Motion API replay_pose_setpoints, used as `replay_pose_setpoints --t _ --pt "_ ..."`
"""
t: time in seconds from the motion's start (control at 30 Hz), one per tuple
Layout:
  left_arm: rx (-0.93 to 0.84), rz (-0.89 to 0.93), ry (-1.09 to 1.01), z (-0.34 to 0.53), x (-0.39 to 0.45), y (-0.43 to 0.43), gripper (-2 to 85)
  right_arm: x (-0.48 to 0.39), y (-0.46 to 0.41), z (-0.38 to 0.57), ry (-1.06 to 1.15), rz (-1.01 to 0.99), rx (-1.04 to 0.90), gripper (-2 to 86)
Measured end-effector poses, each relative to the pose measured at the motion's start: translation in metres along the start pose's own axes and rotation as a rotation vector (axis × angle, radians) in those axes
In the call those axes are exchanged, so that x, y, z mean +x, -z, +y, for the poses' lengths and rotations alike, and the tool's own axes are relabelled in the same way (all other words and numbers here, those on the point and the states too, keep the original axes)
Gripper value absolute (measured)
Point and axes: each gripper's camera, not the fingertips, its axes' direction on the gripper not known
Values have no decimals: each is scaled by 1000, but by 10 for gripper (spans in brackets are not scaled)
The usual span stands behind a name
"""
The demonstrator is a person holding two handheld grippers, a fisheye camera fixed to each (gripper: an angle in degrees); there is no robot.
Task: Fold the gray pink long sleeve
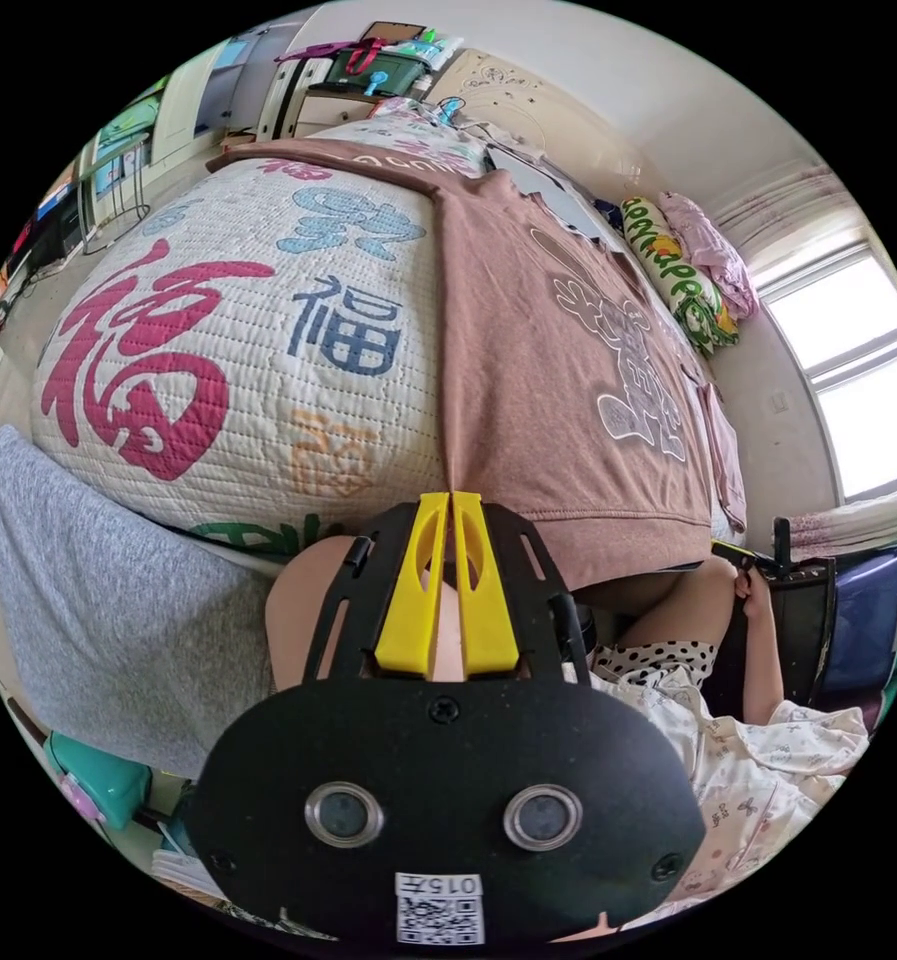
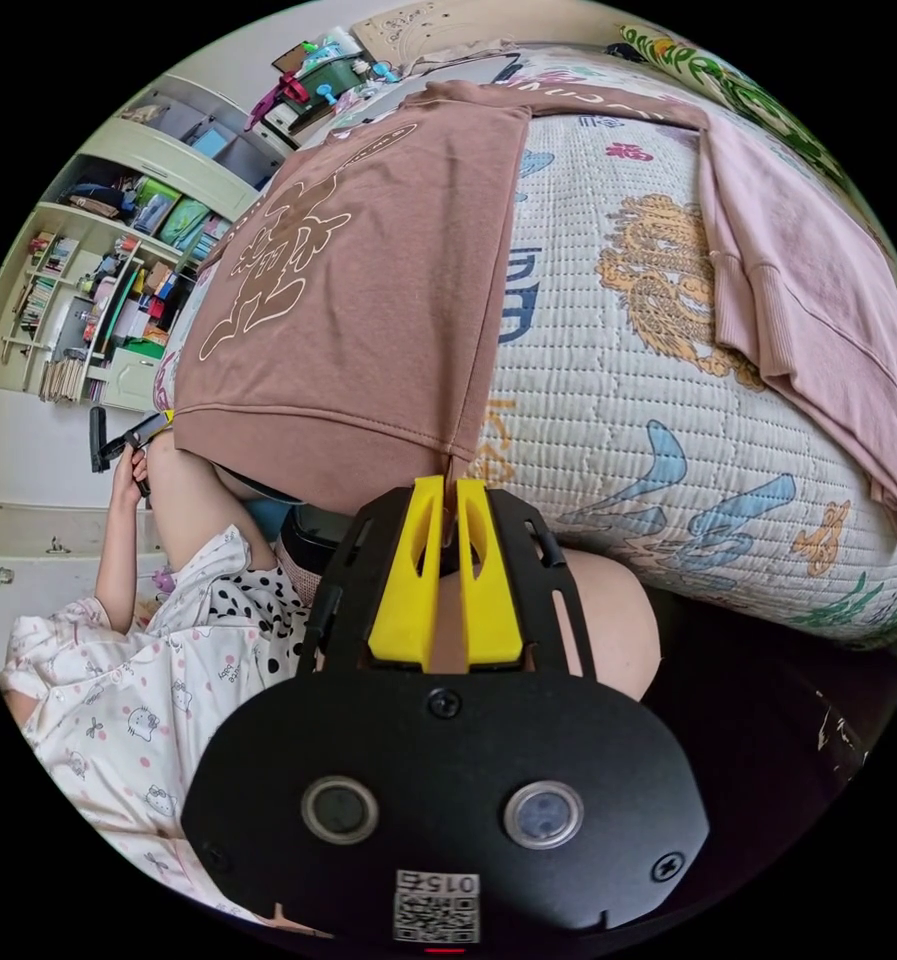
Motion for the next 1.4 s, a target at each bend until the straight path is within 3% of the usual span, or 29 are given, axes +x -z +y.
replay_pose_setpoints --t 0.6,0.93,1.4 --pt "-1 1 4 -12 -9 4 -7 32 30 -30 -2 -41 -7 34" --pt "-5 45 18 -24 -15 7 -7 77 58 -35 -46 -295 150 133" --pt "-7 -8 -17 -42 9 15 -8 69 31 -65 -113 -94 121 55"
